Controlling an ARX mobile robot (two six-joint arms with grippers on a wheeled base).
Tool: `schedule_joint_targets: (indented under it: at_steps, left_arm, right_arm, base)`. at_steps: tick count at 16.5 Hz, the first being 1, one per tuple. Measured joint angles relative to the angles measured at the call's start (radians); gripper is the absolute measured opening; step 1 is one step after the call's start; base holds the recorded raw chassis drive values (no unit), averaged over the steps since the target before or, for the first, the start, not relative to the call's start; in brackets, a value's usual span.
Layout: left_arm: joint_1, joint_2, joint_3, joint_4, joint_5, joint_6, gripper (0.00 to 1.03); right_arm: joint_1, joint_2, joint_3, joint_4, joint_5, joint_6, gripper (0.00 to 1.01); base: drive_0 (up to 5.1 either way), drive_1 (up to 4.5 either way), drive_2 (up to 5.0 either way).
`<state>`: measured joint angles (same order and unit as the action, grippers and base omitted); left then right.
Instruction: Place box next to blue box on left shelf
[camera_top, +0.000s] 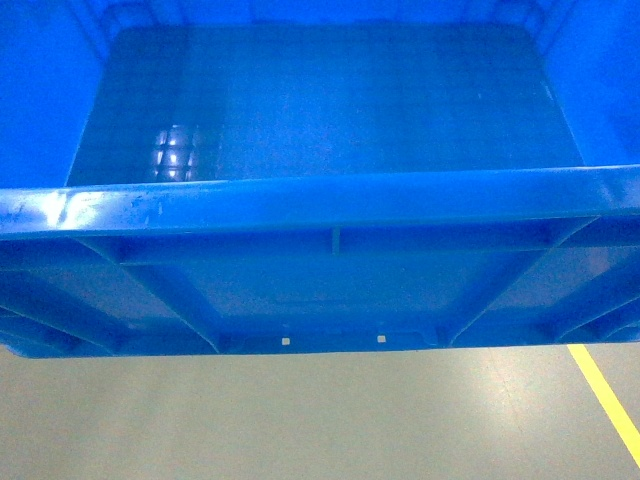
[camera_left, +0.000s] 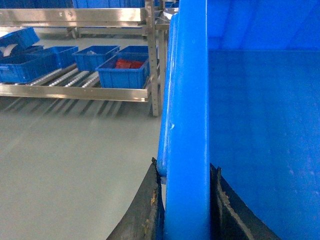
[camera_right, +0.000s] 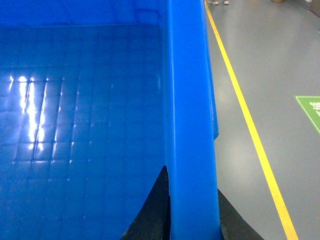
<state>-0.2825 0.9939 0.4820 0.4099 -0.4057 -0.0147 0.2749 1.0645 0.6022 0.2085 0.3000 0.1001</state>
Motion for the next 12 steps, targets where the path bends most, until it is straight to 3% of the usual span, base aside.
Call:
schedule_joint_targets:
  at_steps: [12]
  left_arm:
    - [0.000,0.000,0.000,0.002,-0.002,0.000,0.16]
  right_arm:
    - [0.000,0.000,0.000,0.001,0.000,0.000,0.08]
  base:
    - [0.0,4.13,-4.1]
